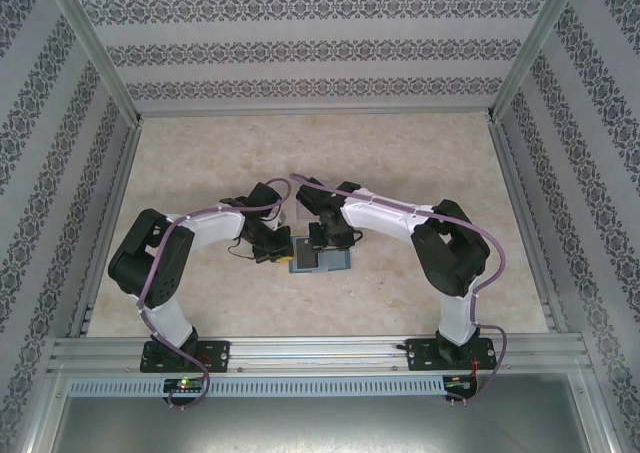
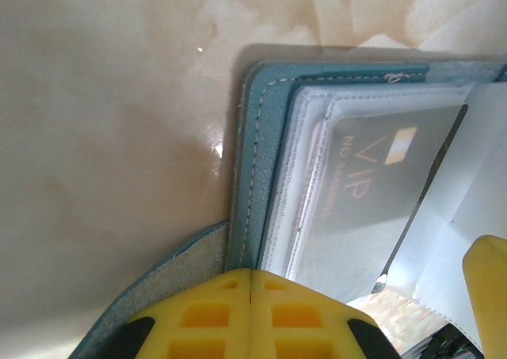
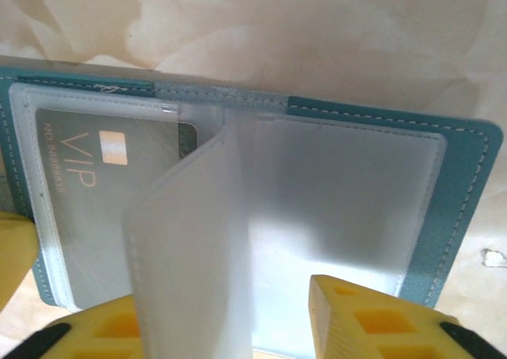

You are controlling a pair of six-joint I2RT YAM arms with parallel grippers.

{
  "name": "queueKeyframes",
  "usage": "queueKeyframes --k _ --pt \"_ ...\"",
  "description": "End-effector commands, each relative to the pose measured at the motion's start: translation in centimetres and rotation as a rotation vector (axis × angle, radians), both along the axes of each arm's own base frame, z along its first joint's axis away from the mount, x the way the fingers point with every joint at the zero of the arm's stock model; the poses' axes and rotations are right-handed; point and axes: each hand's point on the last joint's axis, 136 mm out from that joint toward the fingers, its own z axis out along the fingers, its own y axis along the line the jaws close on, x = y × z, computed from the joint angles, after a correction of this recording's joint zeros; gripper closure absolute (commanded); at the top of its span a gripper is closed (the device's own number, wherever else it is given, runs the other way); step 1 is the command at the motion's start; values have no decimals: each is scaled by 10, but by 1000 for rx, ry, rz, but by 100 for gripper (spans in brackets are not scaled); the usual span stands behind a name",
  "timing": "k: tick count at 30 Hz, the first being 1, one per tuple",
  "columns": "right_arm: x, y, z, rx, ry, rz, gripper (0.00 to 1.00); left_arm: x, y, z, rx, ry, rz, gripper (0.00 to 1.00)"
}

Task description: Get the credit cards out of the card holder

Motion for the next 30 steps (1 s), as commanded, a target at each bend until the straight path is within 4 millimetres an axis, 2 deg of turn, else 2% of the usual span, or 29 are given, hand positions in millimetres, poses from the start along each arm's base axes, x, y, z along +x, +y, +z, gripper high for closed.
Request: queueKeyframes --k 1,7,11,15,18,30 --pt "-5 16 12 85 4 15 63 -3 1 -3 17 -2 -22 100" --pt "-8 33 11 194 46 -4 79 -4 1 -4 17 -1 -21 100" --pt "-7 33 11 206 46 -12 88 -4 1 -4 19 0 -21 100" --pt "-7 27 9 194 47 -23 93 -4 1 -5 19 0 -20 100" --pt "-6 16 9 150 33 -25 92 -3 1 -4 19 0 -20 100" --pt "0 -24 12 57 -3 -57 81 -1 0 -2 23 -2 -27 100"
